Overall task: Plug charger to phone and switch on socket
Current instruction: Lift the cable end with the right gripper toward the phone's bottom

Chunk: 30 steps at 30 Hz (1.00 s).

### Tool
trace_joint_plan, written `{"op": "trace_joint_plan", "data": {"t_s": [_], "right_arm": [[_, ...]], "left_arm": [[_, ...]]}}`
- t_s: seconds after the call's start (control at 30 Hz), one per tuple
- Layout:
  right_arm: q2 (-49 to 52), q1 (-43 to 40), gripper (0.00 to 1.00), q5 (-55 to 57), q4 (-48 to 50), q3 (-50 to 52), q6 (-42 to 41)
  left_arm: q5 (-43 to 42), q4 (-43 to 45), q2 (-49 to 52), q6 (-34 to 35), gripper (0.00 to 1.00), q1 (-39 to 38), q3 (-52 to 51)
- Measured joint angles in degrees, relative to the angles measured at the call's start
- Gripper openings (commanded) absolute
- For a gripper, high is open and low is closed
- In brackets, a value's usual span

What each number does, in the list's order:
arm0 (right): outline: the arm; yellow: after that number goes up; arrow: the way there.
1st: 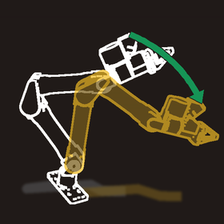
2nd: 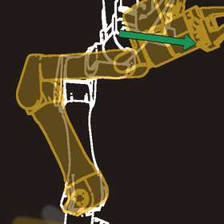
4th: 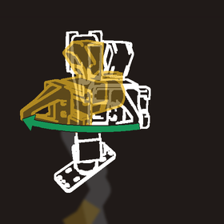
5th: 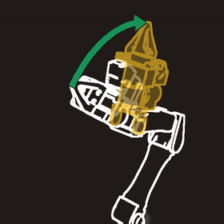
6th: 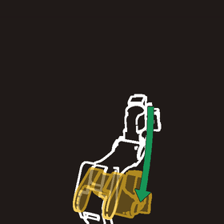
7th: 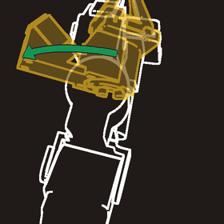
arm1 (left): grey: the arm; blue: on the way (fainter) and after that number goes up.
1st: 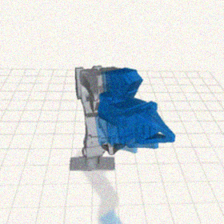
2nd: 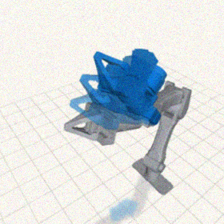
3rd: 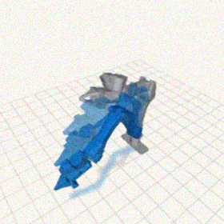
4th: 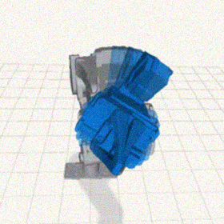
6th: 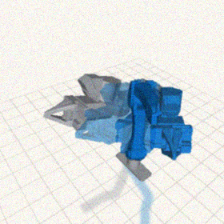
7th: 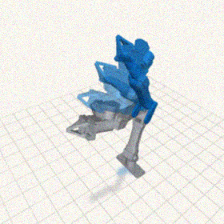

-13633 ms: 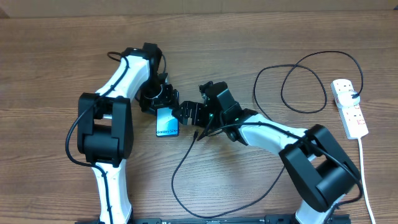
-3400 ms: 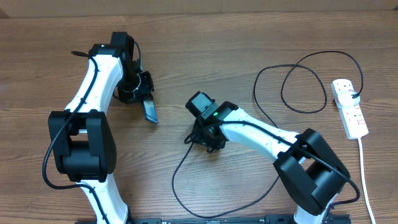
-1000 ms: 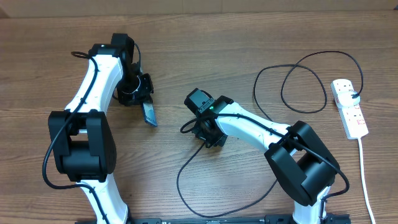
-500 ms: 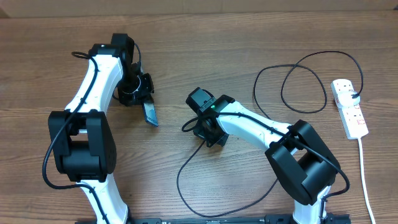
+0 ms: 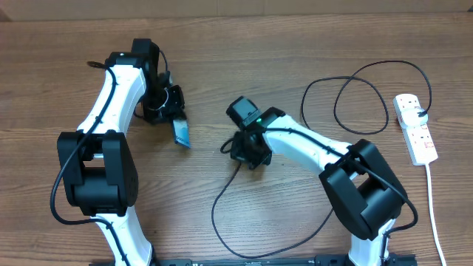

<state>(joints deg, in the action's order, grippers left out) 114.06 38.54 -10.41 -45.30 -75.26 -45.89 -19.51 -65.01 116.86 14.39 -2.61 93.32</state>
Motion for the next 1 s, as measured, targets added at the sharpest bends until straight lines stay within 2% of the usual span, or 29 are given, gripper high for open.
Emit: {"op": "trace_joint_plan", "data": {"t_s": [0.13,0.47,0.53,0.63,0.8,0.9,1.0], "right_arm": [[-1.86,-2.32,0.04,-10.60,2.80,-0.07,11.78],[-14.75,-4.70,0.04,-38.25,1.07,-0.74,39.19],[-15.69,-4.70,0.04,-43.47,0.66,-0.85,43.56],[-15.80,-4.70,0.04,-49.53,0.70,-0.85,47.95],[-15.80,-4.70,0.04,-55.08,3.45,-0.85,50.60],[-15.80,-4.70,0.04,-56.72,7.13,-0.85,49.29],[-15.80,-4.70,0.04,-57.02,12.15,-0.85,44.39]], "left_arm": [[-11.13,2.91,-0.02,-5.16,0.04,0.50,0.00],[-52.09,5.75,-0.07,-20.76,0.04,7.50,0.00],[-57.46,5.14,-0.15,-23.15,0.04,8.79,0.00],[-62.69,3.08,-0.26,-26.05,0.04,10.08,0.00],[-65.99,-1.55,-0.33,-28.37,0.04,10.10,0.00],[-66.79,-5.42,-0.61,-28.57,0.05,10.10,0.00],[-67.25,-9.14,-1.07,-28.59,0.05,10.10,0.00]]}}
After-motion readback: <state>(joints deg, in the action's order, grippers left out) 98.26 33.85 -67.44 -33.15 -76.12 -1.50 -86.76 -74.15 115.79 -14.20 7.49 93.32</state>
